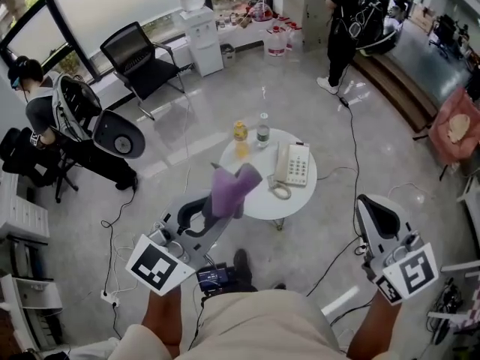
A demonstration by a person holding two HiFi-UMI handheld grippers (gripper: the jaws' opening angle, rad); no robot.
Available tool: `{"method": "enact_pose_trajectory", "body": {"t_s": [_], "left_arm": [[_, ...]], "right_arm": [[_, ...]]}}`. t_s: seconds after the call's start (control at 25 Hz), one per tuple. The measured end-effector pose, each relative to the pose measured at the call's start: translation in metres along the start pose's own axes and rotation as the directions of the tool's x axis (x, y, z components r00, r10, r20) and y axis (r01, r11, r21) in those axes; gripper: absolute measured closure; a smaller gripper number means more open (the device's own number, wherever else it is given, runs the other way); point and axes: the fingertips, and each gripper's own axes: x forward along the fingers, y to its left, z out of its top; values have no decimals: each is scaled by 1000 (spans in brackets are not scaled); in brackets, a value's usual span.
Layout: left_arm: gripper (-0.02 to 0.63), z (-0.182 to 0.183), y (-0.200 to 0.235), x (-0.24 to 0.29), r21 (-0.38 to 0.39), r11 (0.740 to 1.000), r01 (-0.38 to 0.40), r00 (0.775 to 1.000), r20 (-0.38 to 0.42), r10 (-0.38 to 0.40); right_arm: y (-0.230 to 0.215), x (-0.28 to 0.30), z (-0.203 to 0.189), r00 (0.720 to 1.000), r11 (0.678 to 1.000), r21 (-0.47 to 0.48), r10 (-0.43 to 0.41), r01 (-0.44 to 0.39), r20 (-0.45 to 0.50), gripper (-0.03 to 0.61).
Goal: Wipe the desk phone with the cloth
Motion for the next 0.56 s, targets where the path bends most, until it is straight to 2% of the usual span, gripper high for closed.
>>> {"method": "enact_pose_trajectory", "body": {"t_s": [0.56], "left_arm": [[523,23,-68,8,23,1000,1,1000,-8,-1]], "right_arm": [[-17,-70,-9,1000,1000,8,-8,8,19,588]]}}
